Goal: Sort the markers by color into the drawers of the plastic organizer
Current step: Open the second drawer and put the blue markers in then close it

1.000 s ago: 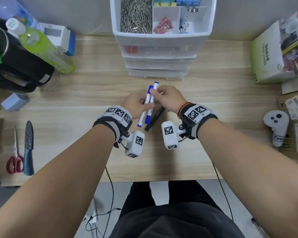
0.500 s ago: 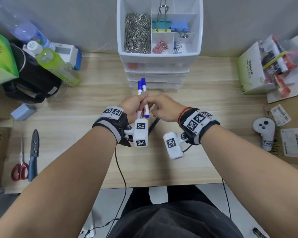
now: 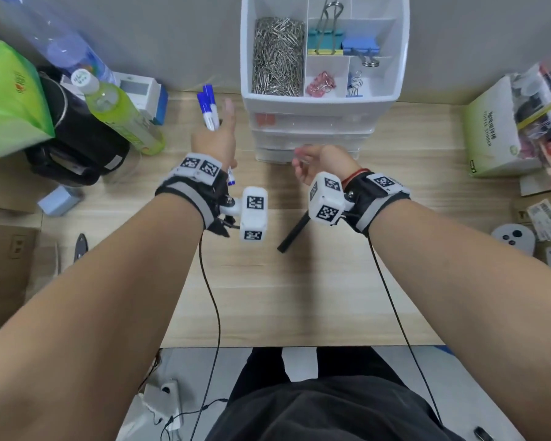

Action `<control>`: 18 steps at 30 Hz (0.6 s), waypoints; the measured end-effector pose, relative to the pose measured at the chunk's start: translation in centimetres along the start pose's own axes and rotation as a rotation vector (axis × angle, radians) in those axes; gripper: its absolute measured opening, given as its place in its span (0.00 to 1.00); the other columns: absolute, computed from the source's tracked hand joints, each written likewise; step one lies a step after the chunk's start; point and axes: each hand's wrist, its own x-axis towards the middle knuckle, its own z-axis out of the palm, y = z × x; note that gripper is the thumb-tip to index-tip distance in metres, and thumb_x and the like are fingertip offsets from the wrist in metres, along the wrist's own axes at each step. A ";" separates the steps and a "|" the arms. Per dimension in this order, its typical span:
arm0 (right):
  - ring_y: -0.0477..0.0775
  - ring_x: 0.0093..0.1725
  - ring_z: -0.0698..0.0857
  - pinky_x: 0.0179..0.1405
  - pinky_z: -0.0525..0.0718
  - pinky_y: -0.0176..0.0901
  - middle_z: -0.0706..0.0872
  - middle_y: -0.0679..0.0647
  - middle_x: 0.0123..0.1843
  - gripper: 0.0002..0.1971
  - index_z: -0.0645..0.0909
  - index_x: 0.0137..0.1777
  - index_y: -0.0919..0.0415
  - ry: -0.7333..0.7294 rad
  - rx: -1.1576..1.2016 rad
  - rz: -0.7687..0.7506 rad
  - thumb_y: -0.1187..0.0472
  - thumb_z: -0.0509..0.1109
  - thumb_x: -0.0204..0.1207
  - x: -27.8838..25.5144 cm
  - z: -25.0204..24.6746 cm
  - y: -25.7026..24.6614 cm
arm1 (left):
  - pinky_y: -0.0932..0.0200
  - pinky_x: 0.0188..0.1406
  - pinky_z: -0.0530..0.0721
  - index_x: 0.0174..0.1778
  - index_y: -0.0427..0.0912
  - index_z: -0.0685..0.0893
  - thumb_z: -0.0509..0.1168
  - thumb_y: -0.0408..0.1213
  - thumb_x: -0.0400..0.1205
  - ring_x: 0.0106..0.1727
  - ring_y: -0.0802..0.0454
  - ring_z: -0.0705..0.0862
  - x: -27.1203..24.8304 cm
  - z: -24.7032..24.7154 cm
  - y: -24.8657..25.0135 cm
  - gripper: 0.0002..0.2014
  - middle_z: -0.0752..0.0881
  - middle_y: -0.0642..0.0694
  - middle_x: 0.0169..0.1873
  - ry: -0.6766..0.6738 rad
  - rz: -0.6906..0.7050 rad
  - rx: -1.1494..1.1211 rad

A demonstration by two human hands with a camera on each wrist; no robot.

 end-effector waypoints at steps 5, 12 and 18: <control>0.50 0.32 0.83 0.32 0.84 0.38 0.85 0.59 0.49 0.10 0.78 0.59 0.72 0.023 0.168 0.008 0.70 0.67 0.81 0.1 0.7 0.1 | 0.65 0.20 0.72 0.33 0.47 0.77 0.70 0.68 0.70 0.17 0.54 0.67 0.8 0.6 3.0 0.25 0.70 0.52 0.23 -0.022 0.072 -0.060; 0.52 0.34 0.81 0.37 0.82 0.40 0.87 0.58 0.38 0.05 0.80 0.53 0.70 0.029 0.101 0.029 0.68 0.67 0.80 -0.8 0.9 2.3 | 0.66 0.19 0.70 0.37 0.50 0.78 0.73 0.69 0.67 0.18 0.57 0.64 -0.2 0.3 3.0 0.26 0.65 0.55 0.21 -0.164 0.173 -0.071; 0.53 0.31 0.85 0.31 0.86 0.41 0.87 0.61 0.47 0.10 0.81 0.58 0.71 0.079 0.075 0.036 0.65 0.68 0.81 -2.9 0.4 4.9 | 0.62 0.21 0.77 0.47 0.42 0.81 0.72 0.65 0.72 0.19 0.58 0.72 -0.7 -0.2 2.7 0.27 0.79 0.51 0.27 -0.174 0.313 0.029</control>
